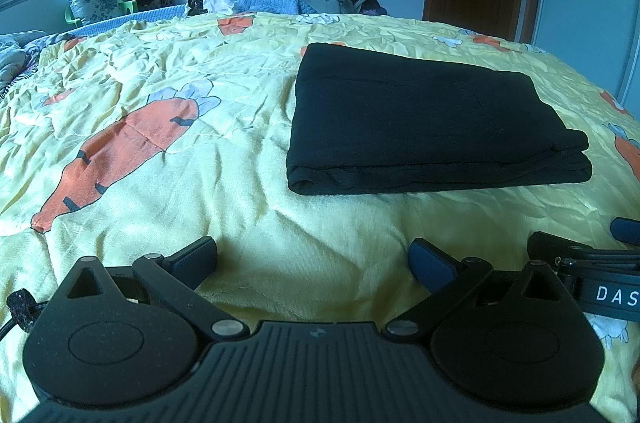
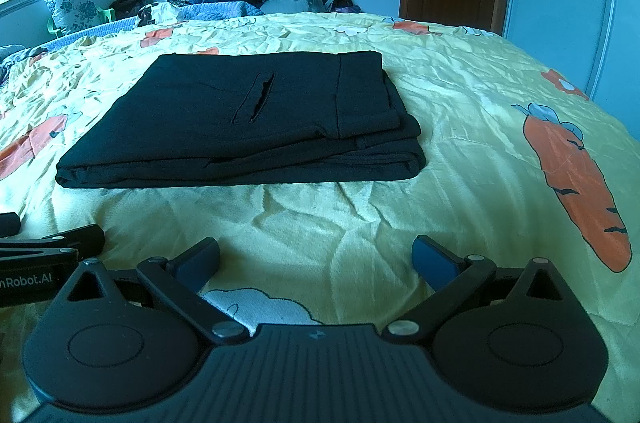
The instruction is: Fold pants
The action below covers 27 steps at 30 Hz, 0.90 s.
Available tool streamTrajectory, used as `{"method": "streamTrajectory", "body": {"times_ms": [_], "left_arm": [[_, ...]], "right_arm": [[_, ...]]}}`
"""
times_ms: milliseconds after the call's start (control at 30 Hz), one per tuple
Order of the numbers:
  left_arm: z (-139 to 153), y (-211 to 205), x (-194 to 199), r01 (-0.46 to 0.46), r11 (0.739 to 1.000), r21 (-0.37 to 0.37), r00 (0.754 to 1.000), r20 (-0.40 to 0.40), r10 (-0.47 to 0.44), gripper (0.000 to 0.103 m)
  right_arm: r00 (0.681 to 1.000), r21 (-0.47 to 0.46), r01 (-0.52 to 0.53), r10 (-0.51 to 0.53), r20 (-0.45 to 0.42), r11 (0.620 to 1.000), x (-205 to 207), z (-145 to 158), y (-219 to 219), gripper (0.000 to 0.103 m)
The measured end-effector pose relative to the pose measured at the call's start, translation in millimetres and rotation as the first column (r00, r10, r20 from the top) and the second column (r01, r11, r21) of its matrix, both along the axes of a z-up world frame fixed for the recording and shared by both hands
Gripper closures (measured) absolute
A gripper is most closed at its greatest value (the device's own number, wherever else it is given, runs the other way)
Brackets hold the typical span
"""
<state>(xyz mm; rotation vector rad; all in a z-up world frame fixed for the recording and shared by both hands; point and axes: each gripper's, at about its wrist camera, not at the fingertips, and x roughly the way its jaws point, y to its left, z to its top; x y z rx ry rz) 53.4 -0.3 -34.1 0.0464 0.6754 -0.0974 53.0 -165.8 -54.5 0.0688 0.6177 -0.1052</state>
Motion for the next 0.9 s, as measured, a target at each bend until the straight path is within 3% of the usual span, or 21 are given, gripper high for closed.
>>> {"method": "streamTrajectory", "body": {"times_ms": [333,900], "left_arm": [[0,0,-1,-0.014,1.000,0.007,1.000,0.001,0.014,0.000],[5,-10,-5,-0.102,0.989,0.110,0.994,0.051,0.097,0.000]], "right_arm": [[1.000,-0.001,0.000,0.000,0.000,1.000,0,0,1,0.000],[1.000,-0.002,-0.001,0.001,0.000,1.000,0,0,1,0.000]]}}
